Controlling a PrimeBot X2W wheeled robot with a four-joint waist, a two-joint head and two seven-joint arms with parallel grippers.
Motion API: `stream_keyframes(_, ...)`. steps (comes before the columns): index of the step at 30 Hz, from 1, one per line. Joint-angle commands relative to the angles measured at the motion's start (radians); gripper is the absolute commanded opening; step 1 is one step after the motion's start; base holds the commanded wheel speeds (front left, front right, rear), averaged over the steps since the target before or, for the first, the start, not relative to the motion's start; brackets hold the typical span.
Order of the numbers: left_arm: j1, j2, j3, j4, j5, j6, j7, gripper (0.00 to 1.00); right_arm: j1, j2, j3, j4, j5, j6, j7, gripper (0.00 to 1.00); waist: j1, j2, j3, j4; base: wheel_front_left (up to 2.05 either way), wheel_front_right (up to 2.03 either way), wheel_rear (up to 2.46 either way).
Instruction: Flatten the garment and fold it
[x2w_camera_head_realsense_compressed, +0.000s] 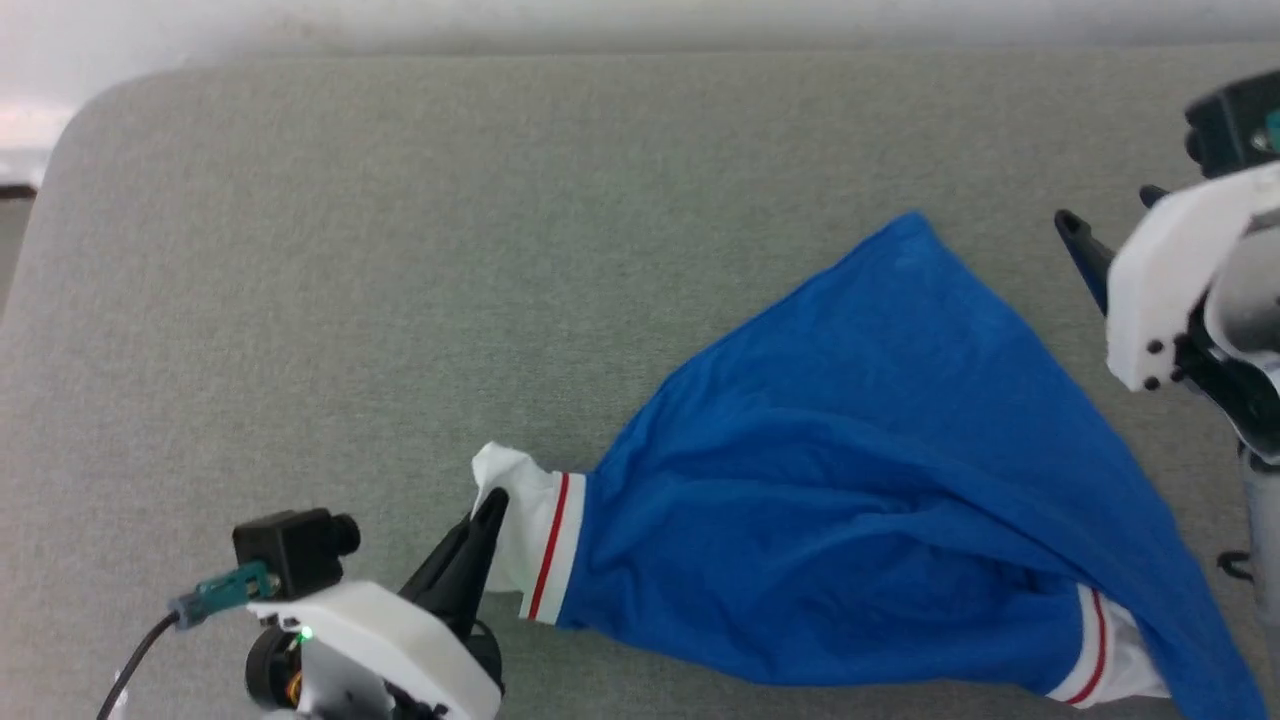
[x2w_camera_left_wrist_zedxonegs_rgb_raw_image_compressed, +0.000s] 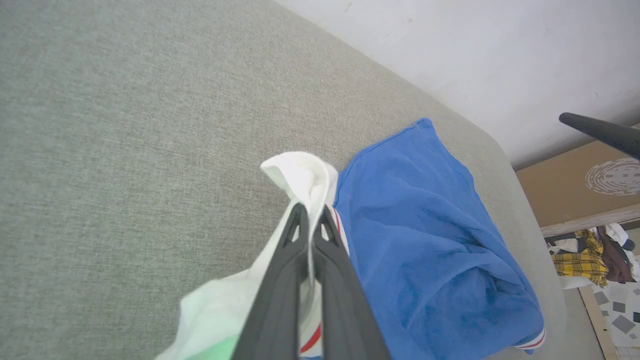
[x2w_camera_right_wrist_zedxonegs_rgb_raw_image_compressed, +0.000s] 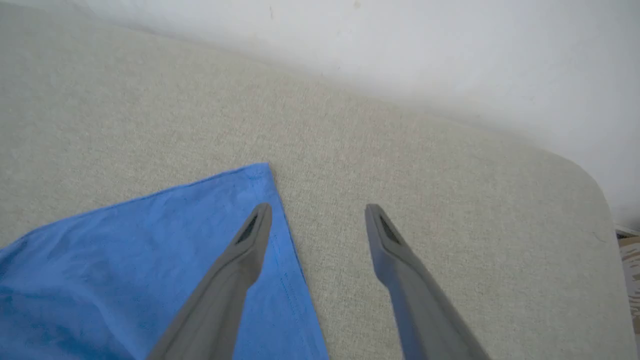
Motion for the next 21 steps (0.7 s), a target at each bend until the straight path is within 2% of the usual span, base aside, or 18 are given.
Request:
stream_keyframes(1,-0.032,-0.011,-0.008,0.012,0.012,-0.014,0.005,0.00,-0.050,-0.004,0.024,0.059,-0.017,-0.001,0.014,1.00,-0.0003,0.0001,0.086,0.084,0.00,0.00,0.00)
stream_keyframes(6,-0.079,-0.039,-0.025,0.046,0.012,-0.041,0.004,0.00,-0.132,-0.014,0.067,0.206,-0.039,-0.001,0.021,1.00,-0.0003,0.0001,0.137,0.137,0.00,0.00,0.00)
stream_keyframes(13,-0.116,-0.058,-0.030,0.085,0.009,-0.072,-0.008,0.00,-0.165,-0.030,0.099,0.338,-0.049,-0.001,-0.011,1.00,-0.0003,0.0001,0.189,0.179,0.00,0.00,0.00)
stream_keyframes(14,-0.121,-0.059,-0.031,0.090,0.009,-0.076,-0.009,0.00,-0.167,-0.033,0.104,0.353,-0.052,-0.001,-0.015,0.97,-0.0003,0.0001,0.194,0.182,0.00,0.00,0.00)
stream_keyframes(15,-0.126,-0.061,-0.031,0.094,0.009,-0.079,-0.009,0.00,-0.168,-0.035,0.105,0.368,-0.054,-0.001,-0.018,0.84,-0.0003,0.0001,0.199,0.184,0.00,0.00,0.00)
stream_keyframes(16,-0.132,-0.062,-0.032,0.098,0.009,-0.082,-0.009,0.00,-0.169,-0.035,0.105,0.382,-0.055,-0.001,-0.018,0.62,-0.0003,0.0001,0.203,0.186,0.00,0.00,0.00)
stream_keyframes(17,-0.137,-0.064,-0.032,0.102,0.009,-0.085,-0.009,0.00,-0.168,-0.037,0.107,0.395,-0.055,-0.001,-0.016,0.34,-0.0003,0.0001,0.206,0.187,0.00,0.00,0.00)
stream_keyframes(18,-0.141,-0.065,-0.033,0.105,0.009,-0.087,-0.009,0.00,-0.167,-0.039,0.113,0.406,-0.056,-0.001,-0.012,0.00,-0.0003,0.0001,0.210,0.186,0.00,0.00,0.00)
stream_keyframes(21,-0.150,-0.069,-0.032,0.112,0.006,-0.092,-0.011,0.00,-0.163,-0.055,0.138,0.425,-0.056,-0.001,0.002,0.00,-0.0003,0.0001,0.220,0.179,0.00,0.00,0.00)
